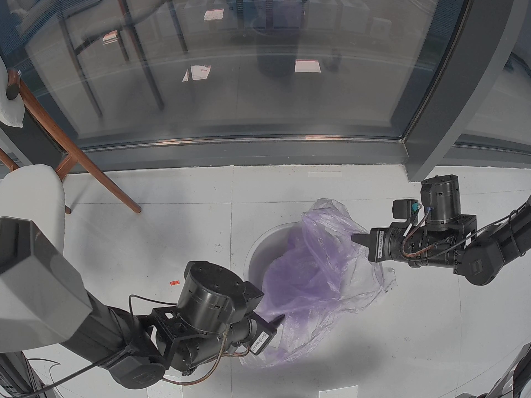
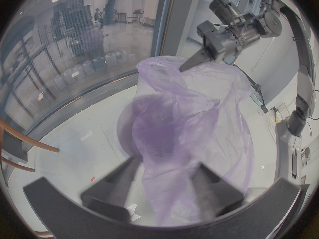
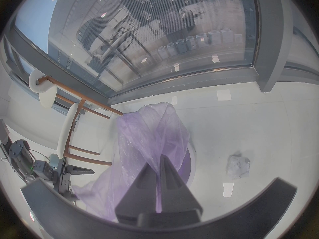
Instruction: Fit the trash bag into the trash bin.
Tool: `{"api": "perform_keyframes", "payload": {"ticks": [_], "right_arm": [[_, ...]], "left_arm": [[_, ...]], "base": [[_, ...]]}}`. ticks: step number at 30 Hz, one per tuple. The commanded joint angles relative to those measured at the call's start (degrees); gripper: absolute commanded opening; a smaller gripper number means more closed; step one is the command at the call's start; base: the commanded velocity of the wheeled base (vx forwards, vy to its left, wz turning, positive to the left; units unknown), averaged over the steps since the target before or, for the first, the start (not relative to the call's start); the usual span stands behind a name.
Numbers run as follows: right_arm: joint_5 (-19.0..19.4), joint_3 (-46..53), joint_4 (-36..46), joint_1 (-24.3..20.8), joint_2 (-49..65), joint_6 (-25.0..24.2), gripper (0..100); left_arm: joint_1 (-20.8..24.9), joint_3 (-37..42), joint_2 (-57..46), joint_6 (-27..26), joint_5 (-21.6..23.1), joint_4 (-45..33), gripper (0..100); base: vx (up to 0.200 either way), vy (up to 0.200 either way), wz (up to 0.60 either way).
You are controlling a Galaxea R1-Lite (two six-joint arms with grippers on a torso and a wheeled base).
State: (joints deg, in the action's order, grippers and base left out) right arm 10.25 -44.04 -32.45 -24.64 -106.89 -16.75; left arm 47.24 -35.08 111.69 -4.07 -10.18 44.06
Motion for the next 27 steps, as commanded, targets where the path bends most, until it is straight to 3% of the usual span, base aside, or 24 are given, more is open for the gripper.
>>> {"api": "perform_keyframes", "payload": {"ticks": [1,5,8,14,17,27], "right_arm": [[0.03,1.24,0.02,0.03,0.45,0.14,0],[0.03,3.26,0.02,0.56,0.28,1.11,0],[0.65,6.60,-0.07,3.02,0.89,1.54,0],[1.17,11.61,-2.09,4.16,1.95,2.95,0],[2.76,16.01,-6.22,4.77,0.01,4.27,0],[2.76,25.32,-25.91,5.13,-13.17,7.96,0]], "left_arm": [[-0.83,-1.48,2.74,0.20,-0.10,0.33,0],[-4.35,-2.44,2.92,1.35,0.16,0.50,0],[-7.69,-3.06,2.92,5.48,0.07,3.76,0],[-7.78,-0.86,2.66,11.45,0.07,6.57,0],[-7.69,2.48,2.92,11.45,0.07,6.74,0],[-8.04,4.94,10.04,11.28,-0.46,9.38,0]], "base": [[0.000,0.000,0.00],[0.000,0.000,0.00],[0.000,0.000,0.00],[0.000,0.000,0.00],[0.000,0.000,0.00],[0.000,0.000,0.00]]}}
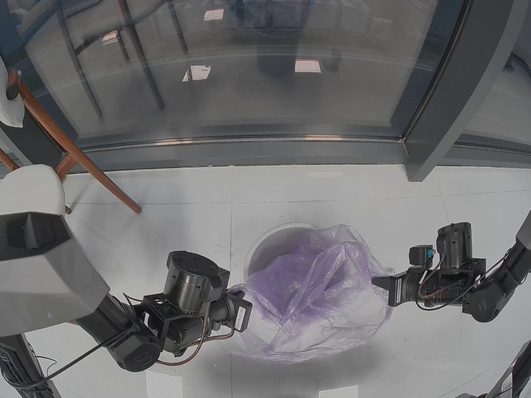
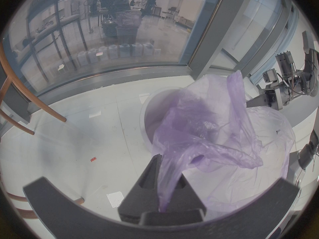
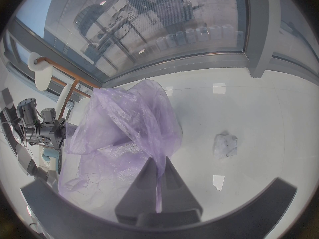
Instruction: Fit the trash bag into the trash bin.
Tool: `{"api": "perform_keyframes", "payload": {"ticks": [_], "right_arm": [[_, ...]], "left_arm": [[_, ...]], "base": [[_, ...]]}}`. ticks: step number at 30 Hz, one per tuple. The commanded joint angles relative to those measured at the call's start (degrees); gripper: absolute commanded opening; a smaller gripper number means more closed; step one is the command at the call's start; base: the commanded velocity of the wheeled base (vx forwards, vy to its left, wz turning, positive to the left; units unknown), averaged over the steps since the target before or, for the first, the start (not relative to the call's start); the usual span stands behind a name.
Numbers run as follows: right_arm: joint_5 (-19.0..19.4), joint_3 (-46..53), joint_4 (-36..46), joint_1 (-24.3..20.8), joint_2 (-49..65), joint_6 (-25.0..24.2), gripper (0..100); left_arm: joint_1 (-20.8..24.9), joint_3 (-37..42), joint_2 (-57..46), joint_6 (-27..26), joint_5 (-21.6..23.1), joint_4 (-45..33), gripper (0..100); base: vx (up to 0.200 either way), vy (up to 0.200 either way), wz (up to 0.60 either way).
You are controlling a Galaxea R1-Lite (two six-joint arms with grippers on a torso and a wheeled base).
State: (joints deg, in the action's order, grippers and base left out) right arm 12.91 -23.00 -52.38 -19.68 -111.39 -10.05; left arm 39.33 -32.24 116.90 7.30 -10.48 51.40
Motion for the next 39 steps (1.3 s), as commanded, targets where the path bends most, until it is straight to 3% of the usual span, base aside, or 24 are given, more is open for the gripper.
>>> {"api": "perform_keyframes", "payload": {"ticks": [1,2,8,12,19,28,39], "right_arm": [[0.10,4.37,-6.86,0.16,-9.46,1.26,0],[0.10,4.28,-10.90,0.52,-12.72,1.34,0],[0.10,3.49,-19.78,2.89,-18.78,2.22,0],[0.10,4.28,-20.21,4.21,-19.31,5.04,0],[0.10,5.51,-20.39,4.12,-20.98,5.30,0],[-0.52,-7.05,-19.78,4.91,-21.68,4.42,0],[0.27,-18.83,-18.37,6.05,-16.67,-1.56,0]], "left_arm": [[-0.13,2.10,5.36,-0.18,-0.15,2.57,0],[-0.22,1.92,8.70,-0.18,-0.15,6.70,0],[-2.76,1.83,14.41,-0.18,-0.33,13.64,0],[-3.56,2.19,14.59,-0.18,-0.94,13.56,0],[-3.20,3.42,15.29,-1.15,-1.21,13.64,0],[-4.87,-8.98,17.49,-0.53,-1.21,13.47,0],[-10.32,-23.21,14.68,-0.36,-1.21,12.94,0]], "base": [[0.000,0.000,0.00],[0.000,0.000,0.00],[0.000,0.000,0.00],[0.000,0.000,0.00],[0.000,0.000,0.00],[0.000,0.000,0.00],[0.000,0.000,0.00]]}}
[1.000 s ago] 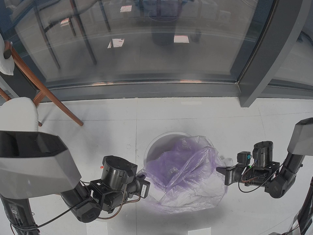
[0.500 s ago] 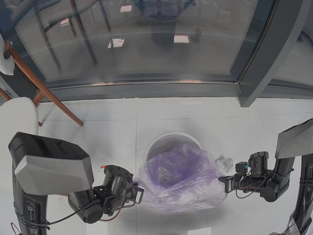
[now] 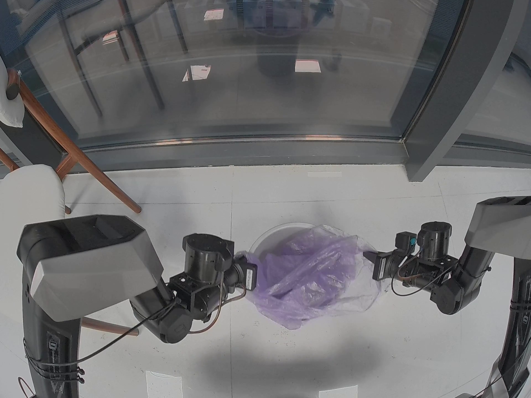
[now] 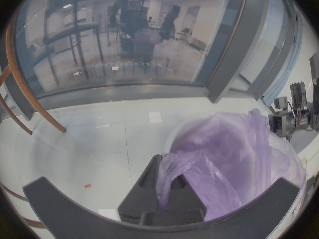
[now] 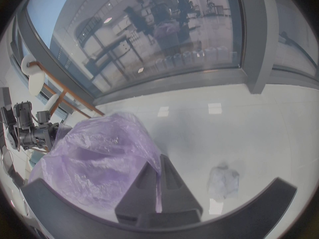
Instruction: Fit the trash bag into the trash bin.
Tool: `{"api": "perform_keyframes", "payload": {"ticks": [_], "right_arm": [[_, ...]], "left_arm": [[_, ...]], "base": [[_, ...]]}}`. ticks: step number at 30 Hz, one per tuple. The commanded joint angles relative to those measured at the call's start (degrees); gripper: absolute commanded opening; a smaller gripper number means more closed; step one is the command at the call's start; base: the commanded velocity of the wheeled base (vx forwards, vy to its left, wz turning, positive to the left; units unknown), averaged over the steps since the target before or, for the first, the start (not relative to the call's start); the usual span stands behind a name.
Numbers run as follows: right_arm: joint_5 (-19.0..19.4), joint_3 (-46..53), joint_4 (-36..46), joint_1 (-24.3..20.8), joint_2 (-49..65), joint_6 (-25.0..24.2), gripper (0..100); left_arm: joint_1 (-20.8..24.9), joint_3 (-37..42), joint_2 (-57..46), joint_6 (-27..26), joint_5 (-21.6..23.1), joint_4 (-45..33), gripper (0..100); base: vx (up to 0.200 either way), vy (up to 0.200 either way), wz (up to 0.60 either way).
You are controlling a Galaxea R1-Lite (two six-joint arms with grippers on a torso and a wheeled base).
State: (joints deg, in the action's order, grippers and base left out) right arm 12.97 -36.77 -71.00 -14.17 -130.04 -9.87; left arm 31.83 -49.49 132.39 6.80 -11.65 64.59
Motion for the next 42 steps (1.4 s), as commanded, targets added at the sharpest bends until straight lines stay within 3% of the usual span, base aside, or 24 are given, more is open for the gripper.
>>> {"api": "perform_keyframes", "payload": {"ticks": [1,11,22,35,42], "right_arm": [[0.21,-5.07,0.25,0.54,1.98,-1.73,0],[0.12,-20.45,17.21,2.12,2.07,-3.75,0],[0.12,-30.73,33.47,5.55,1.89,-4.36,0],[2.41,-33.55,34.87,3.53,-5.31,-3.92,0],[2.50,-34.78,40.68,3.44,-6.11,-3.66,0]], "left_arm": [[-2.83,-5.97,-0.82,0.14,-0.04,-0.25,0],[-6.25,-15.81,-1.17,7.26,-3.11,-12.12,0],[-7.66,-16.07,-0.82,7.88,-5.57,-16.16,0],[-8.10,-17.39,5.33,7.96,-4.52,-18.79,0],[-9.24,-16.69,6.21,8.05,-1.79,-19.23,0]], "base": [[0.000,0.000,0.00],[0.000,0.000,0.00],[0.000,0.000,0.00],[0.000,0.000,0.00],[0.000,0.000,0.00]]}}
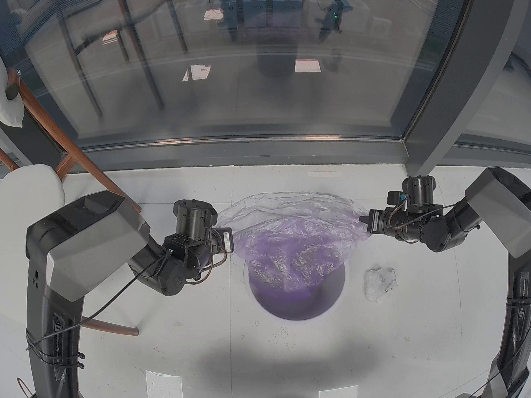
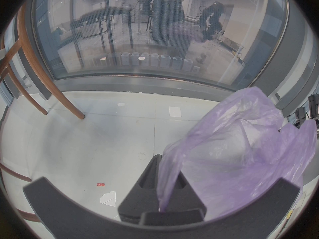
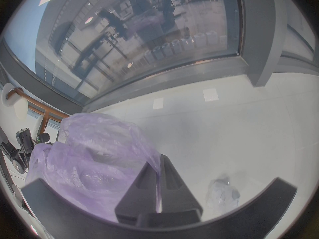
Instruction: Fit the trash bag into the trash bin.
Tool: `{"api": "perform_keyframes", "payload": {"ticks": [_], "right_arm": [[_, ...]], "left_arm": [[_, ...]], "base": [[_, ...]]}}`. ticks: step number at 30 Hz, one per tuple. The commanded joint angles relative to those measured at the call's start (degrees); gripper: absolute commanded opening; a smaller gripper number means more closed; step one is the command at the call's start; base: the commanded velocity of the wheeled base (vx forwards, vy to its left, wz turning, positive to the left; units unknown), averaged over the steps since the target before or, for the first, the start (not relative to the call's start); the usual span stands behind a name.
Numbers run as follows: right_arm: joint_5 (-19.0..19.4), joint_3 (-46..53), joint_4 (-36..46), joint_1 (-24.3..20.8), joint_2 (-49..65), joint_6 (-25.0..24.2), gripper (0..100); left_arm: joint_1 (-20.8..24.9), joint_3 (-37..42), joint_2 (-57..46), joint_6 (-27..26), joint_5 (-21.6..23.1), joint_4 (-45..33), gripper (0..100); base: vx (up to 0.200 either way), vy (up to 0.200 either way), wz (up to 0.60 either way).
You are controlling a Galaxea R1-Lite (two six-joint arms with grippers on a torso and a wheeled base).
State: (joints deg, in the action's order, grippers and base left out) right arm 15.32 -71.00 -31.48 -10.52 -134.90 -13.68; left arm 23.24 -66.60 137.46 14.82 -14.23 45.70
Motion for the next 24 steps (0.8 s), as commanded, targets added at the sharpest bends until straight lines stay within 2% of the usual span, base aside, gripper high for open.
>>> {"api": "perform_keyframes", "payload": {"ticks": [1,6,7,14,16,22,24], "right_arm": [[0.15,-0.46,1.51,-0.20,-1.24,0.14,0],[0.32,0.07,2.47,-0.11,-1.24,0.41,0],[1.38,0.69,4.41,0.41,-1.51,1.81,0],[2.43,5.96,4.32,1.38,0.08,4.19,0],[2.43,8.95,3.61,1.82,0.69,6.03,0],[3.84,13.61,1.94,1.91,2.19,6.47,0],[4.45,16.15,-1.92,1.73,2.27,6.65,0]], "left_arm": [[-0.91,0.50,1.05,0.03,1.04,-0.88,0],[-1.00,1.47,0.70,0.03,1.83,-3.52,0],[-1.44,3.32,0.62,0.47,3.42,-5.71,0],[-0.47,7.27,-1.41,0.64,4.29,-5.98,0],[-0.30,9.03,-1.49,0.56,4.91,-5.80,0],[-0.21,12.19,-1.58,0.38,5.00,-5.45,0],[0.58,14.13,-1.76,0.47,5.00,-5.27,0]], "base": [[0.000,0.000,0.00],[0.000,0.000,0.00],[0.000,0.000,0.00],[0.000,0.000,0.00],[0.000,0.000,0.00],[0.000,0.000,0.00],[0.000,0.000,0.00]]}}
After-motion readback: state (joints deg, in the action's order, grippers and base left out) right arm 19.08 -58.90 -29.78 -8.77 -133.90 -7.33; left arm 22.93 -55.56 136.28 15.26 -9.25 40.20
